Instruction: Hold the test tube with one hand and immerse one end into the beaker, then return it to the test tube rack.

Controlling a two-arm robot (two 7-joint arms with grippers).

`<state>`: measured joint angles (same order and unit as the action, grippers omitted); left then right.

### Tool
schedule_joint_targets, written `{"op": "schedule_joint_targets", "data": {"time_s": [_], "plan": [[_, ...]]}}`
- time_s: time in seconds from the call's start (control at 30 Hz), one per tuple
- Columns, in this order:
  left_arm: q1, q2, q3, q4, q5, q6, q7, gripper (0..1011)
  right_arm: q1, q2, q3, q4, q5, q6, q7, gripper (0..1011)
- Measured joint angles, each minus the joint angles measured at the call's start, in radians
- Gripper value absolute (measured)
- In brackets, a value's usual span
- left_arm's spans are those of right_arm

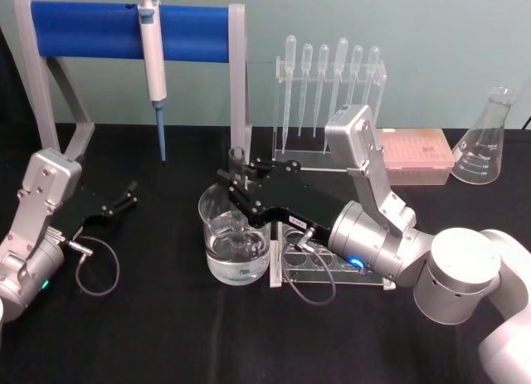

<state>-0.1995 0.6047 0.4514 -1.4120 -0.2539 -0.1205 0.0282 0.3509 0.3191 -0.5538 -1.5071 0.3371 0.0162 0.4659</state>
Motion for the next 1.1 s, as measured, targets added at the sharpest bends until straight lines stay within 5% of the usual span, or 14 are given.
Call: {"op": "schedule_joint_targets", "data": {"time_s": [1.1], "plan": [[0.0,0.0,0.0,0.0,0.0,0.0,0.0,1000,0.0,0.0,0.0,0.0,0.0,0.0,0.0,226]]}}
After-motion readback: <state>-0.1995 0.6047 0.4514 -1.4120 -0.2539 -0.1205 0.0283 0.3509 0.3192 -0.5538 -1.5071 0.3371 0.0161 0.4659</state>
